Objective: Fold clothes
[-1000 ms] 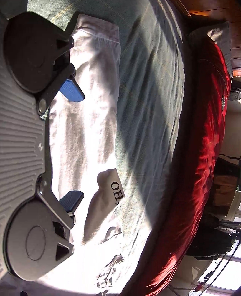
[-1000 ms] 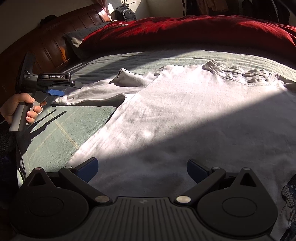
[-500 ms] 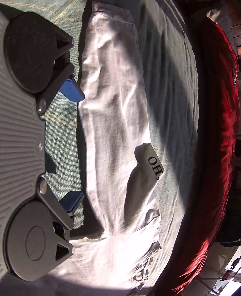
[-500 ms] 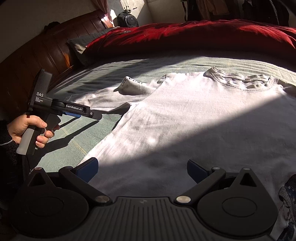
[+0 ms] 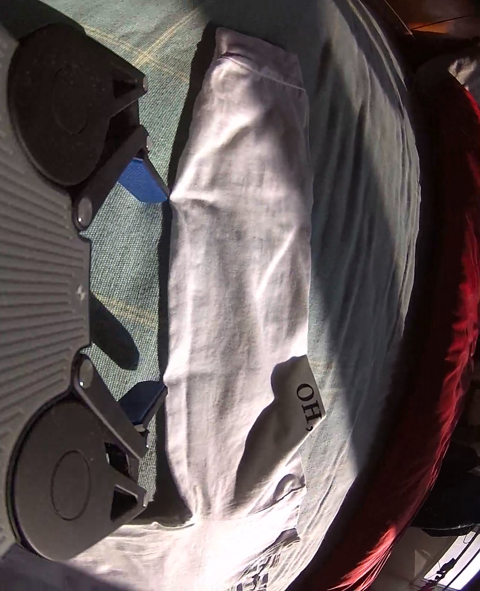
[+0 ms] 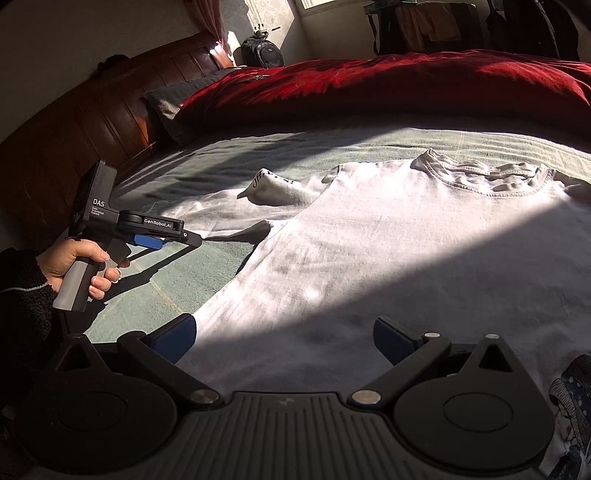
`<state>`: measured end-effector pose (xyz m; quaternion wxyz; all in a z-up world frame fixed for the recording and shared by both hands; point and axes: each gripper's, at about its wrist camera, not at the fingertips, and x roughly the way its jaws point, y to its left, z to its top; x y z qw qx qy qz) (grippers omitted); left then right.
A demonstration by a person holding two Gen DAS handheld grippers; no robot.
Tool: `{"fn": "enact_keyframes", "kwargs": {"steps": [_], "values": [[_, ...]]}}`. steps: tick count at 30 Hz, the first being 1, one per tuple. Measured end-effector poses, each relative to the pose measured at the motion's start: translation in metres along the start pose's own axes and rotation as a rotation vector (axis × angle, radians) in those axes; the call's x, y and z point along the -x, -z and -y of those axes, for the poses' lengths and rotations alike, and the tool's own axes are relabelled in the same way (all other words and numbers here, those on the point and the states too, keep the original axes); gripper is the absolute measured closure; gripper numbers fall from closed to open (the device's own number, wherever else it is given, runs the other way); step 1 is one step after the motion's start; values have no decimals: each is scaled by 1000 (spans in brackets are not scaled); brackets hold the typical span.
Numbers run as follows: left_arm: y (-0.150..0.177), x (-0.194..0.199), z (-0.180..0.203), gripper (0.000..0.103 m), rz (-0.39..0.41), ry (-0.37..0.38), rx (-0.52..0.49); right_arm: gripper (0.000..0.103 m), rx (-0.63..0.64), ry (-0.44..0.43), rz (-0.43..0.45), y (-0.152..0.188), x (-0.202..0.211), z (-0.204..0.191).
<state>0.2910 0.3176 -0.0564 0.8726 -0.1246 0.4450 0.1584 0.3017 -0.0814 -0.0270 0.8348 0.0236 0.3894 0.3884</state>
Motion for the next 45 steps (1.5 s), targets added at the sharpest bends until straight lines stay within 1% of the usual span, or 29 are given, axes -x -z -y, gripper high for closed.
{"fn": "enact_keyframes", "kwargs": {"steps": [2,5,7,10,11,12,13,15,19,20,22,24,26,27,29,30,32,36,37,39,40,43,45], "values": [[-17,4,-2,1,54,16,33,0,-1,4,5,-1,0,0],[-42,-12,2,1,62,82,117,0,0,10,-5,0,-4,0],[-53,-28,11,1,48,145,152,0,4,18,-17,1,-9,1],[-59,-57,22,1,-12,205,170,0,-13,24,-31,1,-16,8],[-60,-66,25,1,-17,192,160,0,-21,25,-36,1,-18,10],[-60,-73,27,1,-12,158,141,0,-29,26,-41,1,-20,13],[-60,-79,29,1,12,114,121,0,-37,28,-46,1,-23,16],[-62,-90,26,1,58,44,118,0,-54,29,-54,2,-26,21],[-70,-83,30,1,103,-16,101,0,-74,34,-59,2,-29,28],[-70,-76,33,1,122,-13,89,0,-77,35,-59,2,-29,29],[-69,-60,44,1,152,22,38,0,-79,32,-59,2,-29,28],[-65,-52,59,1,146,56,-19,0,-74,29,-63,3,-31,26],[-64,-54,75,1,129,66,-63,0,-67,28,-69,4,-33,23],[-64,-60,82,1,108,50,-90,0,-64,28,-72,4,-34,22],[-64,-79,94,1,65,-24,-126,0,-57,29,-76,4,-35,20],[-63,-89,97,0,54,-44,-134,0,-55,29,-74,4,-34,20],[-65,-99,97,0,68,-48,-128,0,-57,29,-69,4,-32,21],[-78,-92,98,1,115,-143,-91,0,-76,37,-65,3,-30,27],[-80,-86,98,1,131,-147,-90,0,-80,38,-64,3,-30,29],[-80,-73,99,1,149,-109,-101,0,-83,35,-55,2,-28,30],[-80,-70,101,1,139,-75,-105,0,-85,31,-49,2,-27,30],[-77,-68,116,1,90,29,-146,0,-91,33,-52,2,-28,30],[-75,-78,131,1,39,62,-208,0,-85,37,-60,3,-30,29]]}}
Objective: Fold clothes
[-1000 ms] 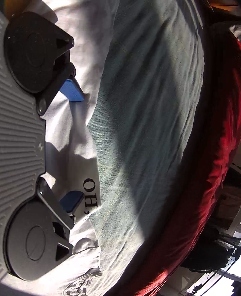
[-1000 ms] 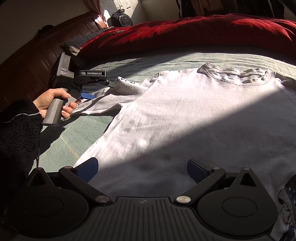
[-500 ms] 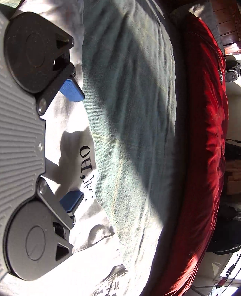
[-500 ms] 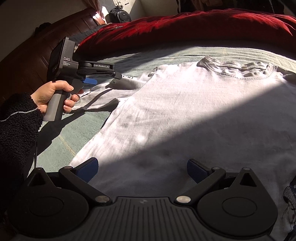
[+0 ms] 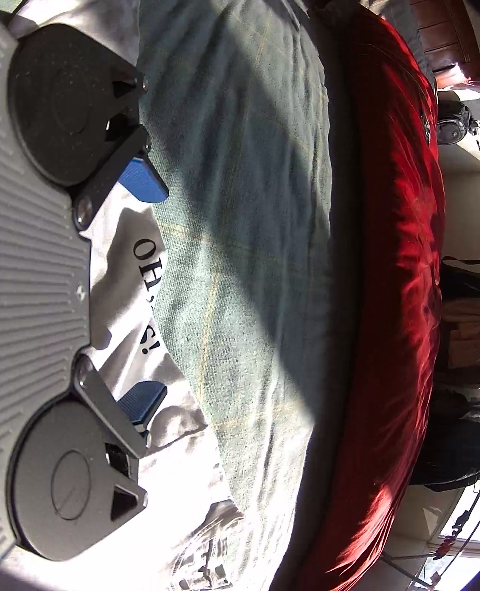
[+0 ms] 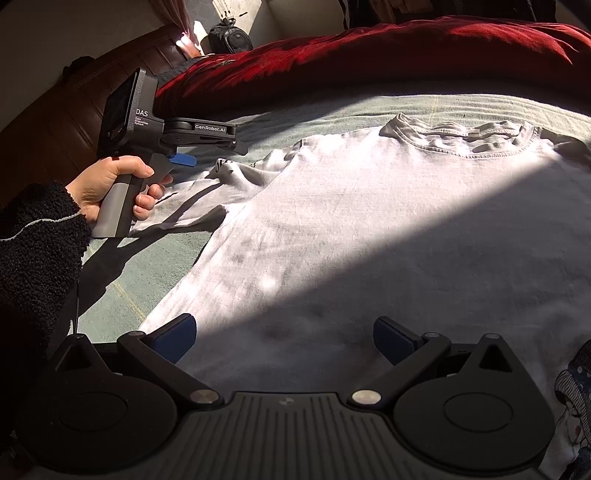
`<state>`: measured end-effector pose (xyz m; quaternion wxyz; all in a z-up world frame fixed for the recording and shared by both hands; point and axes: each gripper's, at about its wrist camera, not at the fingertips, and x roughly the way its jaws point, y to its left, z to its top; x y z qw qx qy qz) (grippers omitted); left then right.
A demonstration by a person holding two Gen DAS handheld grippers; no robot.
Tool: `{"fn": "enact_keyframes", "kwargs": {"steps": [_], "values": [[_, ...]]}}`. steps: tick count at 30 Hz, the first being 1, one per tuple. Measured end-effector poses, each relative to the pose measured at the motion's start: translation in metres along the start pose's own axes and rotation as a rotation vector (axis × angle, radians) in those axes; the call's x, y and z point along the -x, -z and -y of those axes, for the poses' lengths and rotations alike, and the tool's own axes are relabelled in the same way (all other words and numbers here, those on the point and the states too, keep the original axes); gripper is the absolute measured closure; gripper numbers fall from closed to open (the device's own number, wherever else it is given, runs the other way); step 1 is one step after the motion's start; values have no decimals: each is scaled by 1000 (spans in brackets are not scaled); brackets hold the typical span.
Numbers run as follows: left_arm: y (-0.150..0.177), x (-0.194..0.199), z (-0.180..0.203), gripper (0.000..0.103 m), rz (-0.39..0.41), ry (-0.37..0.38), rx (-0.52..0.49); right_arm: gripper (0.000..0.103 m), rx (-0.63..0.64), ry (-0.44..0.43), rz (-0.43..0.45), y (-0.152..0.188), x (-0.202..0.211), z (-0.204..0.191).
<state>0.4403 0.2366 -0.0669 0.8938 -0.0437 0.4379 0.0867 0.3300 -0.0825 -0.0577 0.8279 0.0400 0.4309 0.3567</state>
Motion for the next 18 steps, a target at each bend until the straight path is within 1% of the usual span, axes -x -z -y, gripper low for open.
{"fn": "enact_keyframes", "kwargs": {"steps": [1,2,3,5,7,9,11,13,14,18], "values": [[0,-8,7,1,-27,-4,-29,0,4,0,-2,0,-1,-1],[0,-16,15,1,-48,-37,-52,0,6,-3,-3,0,-1,-1],[0,-24,19,0,-49,-67,-60,0,8,-6,-3,0,-1,-1],[-4,-35,20,0,-17,-84,-33,0,6,-6,-3,0,-1,0],[-12,-45,18,0,-9,-94,10,0,-1,-6,-5,0,-2,2],[-19,-46,19,0,1,-115,26,0,-8,-5,-2,0,-2,4],[-25,-36,19,1,18,-134,19,0,-12,-5,2,-1,-1,6],[-28,-14,13,1,66,-125,0,0,-15,-1,7,-1,1,6],[-28,-3,5,1,80,-124,1,0,-15,1,10,-1,2,6],[-20,36,-36,1,92,-132,39,0,-9,-8,21,-1,7,3]]}}
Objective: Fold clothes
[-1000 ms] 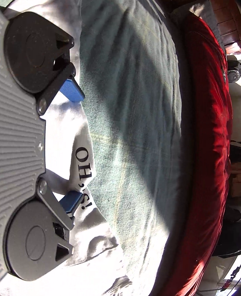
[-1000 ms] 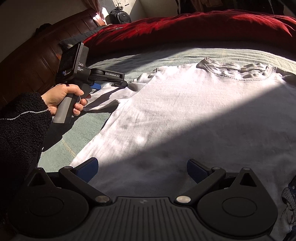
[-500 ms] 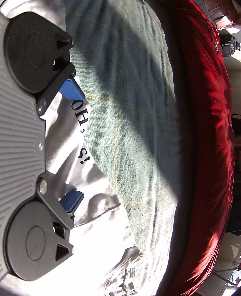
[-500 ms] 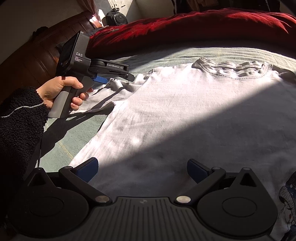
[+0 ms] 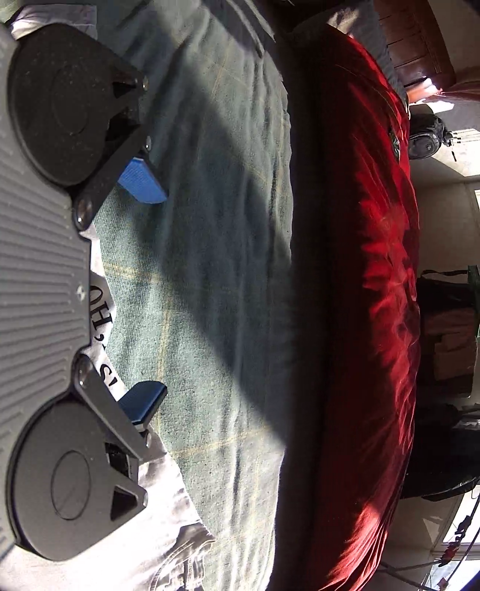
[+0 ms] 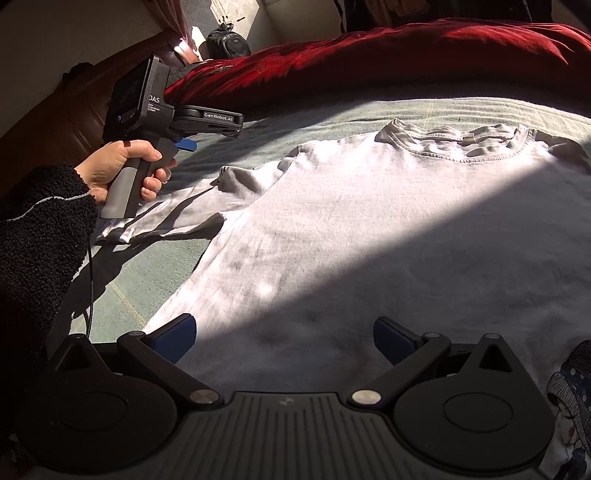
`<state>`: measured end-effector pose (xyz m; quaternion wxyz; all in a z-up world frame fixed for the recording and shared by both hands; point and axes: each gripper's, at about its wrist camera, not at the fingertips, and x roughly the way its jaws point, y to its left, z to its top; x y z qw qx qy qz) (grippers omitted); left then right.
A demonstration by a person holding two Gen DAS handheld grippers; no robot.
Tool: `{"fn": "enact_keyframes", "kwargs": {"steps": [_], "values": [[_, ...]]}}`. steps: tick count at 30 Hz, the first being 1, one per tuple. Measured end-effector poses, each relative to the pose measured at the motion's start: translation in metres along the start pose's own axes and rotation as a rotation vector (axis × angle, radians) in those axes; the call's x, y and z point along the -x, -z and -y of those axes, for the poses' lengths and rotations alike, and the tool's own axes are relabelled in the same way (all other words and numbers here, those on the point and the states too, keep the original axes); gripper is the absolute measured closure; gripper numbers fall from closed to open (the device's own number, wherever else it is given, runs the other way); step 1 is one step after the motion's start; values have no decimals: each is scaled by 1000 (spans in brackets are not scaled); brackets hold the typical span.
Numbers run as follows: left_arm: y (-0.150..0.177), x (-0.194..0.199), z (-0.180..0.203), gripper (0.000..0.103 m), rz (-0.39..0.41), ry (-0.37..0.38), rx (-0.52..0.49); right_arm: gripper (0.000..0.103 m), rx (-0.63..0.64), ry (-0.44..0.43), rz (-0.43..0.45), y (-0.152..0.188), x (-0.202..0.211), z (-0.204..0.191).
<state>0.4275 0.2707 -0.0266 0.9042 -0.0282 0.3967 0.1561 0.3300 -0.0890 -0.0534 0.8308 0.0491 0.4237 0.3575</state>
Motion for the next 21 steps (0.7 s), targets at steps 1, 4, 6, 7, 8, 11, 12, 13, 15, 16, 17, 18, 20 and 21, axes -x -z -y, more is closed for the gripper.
{"fn": "enact_keyframes", "kwargs": {"steps": [1,4,6,7,8,11,12,13,15,16,17,18,20,21], "values": [[3,5,-13,1,-1,-13,17,0,4,-2,2,0,1,-1],[21,8,-71,1,-31,-63,146,0,15,-8,10,0,4,-5],[39,6,-104,1,-59,-60,250,0,20,-9,11,0,5,-7],[49,4,-119,1,-75,-56,294,0,23,-10,12,-1,5,-8],[59,1,-133,2,-90,-53,338,0,23,-11,10,0,4,-8],[87,3,-164,2,-110,-56,406,0,30,-5,1,0,2,-9],[96,6,-171,2,-108,-61,410,0,31,-3,-2,1,1,-8],[102,10,-176,2,-105,-74,407,0,28,-4,-3,1,0,-8],[106,16,-189,2,-92,-61,409,0,21,-4,-6,1,-1,-6],[105,19,-194,2,-86,-53,430,0,18,0,-8,1,-1,-5],[103,20,-197,3,-80,-48,462,0,17,4,-9,1,-1,-5],[99,22,-198,3,-70,-50,485,0,15,7,-9,1,-2,-4],[91,26,-193,4,-42,-46,501,0,14,7,-7,1,-1,-4],[87,26,-188,4,-31,-21,487,0,14,6,-6,1,-2,-4]]}}
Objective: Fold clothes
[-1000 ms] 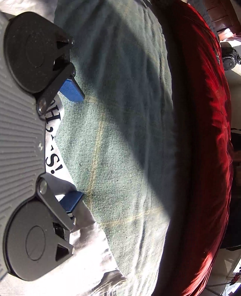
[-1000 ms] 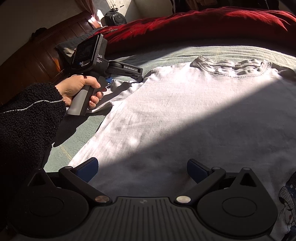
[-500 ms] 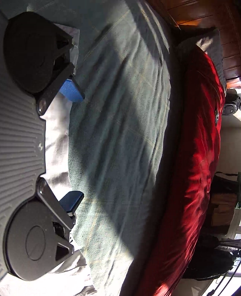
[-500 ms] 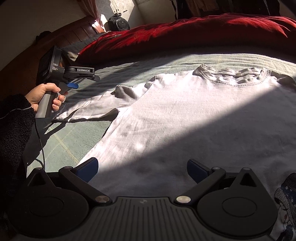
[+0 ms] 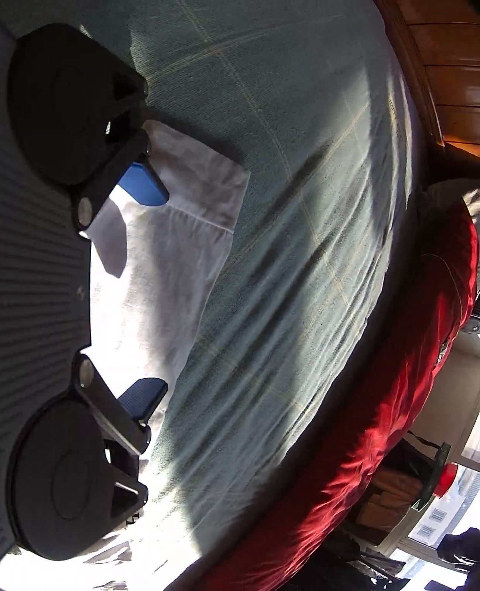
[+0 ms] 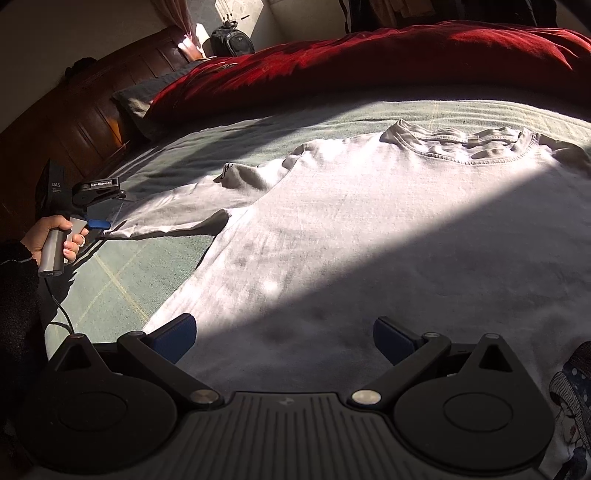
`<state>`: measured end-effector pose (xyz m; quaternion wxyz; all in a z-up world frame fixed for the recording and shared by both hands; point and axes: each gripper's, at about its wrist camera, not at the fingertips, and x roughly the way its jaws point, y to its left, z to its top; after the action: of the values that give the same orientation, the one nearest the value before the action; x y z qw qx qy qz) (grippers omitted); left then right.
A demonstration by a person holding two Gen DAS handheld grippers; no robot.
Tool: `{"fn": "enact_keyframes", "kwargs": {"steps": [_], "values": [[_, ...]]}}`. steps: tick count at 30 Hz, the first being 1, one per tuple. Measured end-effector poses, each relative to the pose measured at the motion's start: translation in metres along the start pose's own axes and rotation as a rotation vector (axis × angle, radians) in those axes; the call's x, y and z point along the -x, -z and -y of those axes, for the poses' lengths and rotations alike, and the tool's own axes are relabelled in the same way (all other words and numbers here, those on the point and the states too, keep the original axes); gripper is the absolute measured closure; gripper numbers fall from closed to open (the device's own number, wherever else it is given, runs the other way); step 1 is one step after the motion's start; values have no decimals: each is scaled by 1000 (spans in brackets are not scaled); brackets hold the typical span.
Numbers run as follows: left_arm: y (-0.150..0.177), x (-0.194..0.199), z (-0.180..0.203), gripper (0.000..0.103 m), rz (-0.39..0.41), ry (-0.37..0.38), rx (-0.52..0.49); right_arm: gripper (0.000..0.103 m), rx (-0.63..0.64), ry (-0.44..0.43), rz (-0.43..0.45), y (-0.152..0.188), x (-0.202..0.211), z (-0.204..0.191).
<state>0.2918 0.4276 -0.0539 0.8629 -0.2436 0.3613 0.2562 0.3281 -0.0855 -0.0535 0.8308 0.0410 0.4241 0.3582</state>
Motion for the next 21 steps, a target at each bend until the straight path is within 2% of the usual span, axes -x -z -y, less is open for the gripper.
{"fn": "enact_keyframes", "kwargs": {"steps": [2,7,9,12,13,14,16,18,19,21], "values": [[0,-5,18,4,-4,48,-47,0,1,-3,0,0,-1,0],[7,-34,43,4,-31,58,-85,0,-1,2,-18,1,-6,1],[10,-43,47,4,-19,0,-114,0,-2,2,-19,1,-7,2],[12,-50,43,2,11,-211,-200,0,-7,0,-19,1,-7,4],[11,-50,34,1,21,-230,-182,0,-8,1,-19,1,-7,5],[10,-47,23,1,24,-202,-135,0,-9,1,-18,1,-6,5],[9,-40,15,2,19,-181,-124,0,-12,-1,-14,0,-5,6],[9,-35,22,2,-3,-231,-155,0,-14,1,-15,0,-5,6],[9,-32,28,3,-14,-222,-166,0,-15,3,-15,0,-5,5],[10,-24,43,4,-31,-150,-181,0,-12,2,-16,0,-4,3]]}}
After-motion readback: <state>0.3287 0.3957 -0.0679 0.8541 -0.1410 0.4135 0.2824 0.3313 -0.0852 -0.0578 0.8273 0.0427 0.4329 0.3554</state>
